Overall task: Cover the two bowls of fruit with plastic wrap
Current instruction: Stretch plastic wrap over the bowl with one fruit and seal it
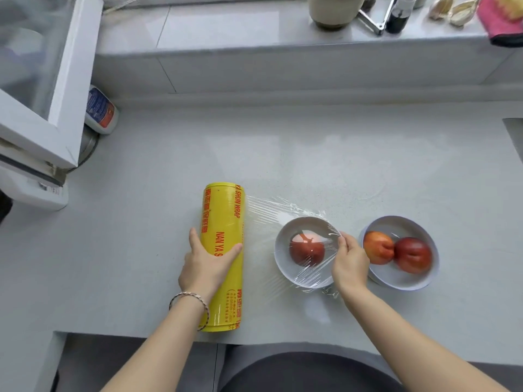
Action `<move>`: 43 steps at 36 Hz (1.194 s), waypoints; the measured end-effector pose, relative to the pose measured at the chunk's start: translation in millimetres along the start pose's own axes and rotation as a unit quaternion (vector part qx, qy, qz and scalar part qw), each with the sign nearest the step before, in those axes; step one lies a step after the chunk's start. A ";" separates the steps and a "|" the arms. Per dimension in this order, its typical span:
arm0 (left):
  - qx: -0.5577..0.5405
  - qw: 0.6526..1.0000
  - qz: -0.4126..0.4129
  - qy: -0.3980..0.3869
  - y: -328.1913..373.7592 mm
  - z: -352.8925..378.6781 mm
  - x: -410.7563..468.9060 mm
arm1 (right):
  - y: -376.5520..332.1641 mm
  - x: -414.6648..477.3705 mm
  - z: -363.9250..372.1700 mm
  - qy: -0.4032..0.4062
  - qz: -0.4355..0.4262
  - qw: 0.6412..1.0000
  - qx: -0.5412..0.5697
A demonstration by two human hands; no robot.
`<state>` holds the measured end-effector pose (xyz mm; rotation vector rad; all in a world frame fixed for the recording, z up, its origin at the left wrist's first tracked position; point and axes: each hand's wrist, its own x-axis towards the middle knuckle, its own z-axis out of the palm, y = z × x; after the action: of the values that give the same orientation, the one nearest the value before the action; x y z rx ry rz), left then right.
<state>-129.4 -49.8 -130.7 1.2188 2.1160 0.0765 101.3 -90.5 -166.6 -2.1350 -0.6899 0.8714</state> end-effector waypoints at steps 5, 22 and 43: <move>0.075 0.996 -0.002 0.051 4.4 8.8 -7.9 | 2.6 2.6 -5.2 0.001 0.014 1.000 -0.016; 0.234 0.923 0.303 0.035 55.7 0.4 58.9 | -105.0 43.6 84.8 -0.329 -0.221 0.878 -0.269; 0.255 0.858 0.444 0.051 73.4 9.8 90.8 | -96.0 47.3 98.4 -0.237 -0.348 0.804 -0.420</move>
<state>-98.8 59.6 -159.2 2.4814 1.5049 -0.0185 37.8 40.1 -160.0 -2.0264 -2.3026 0.7270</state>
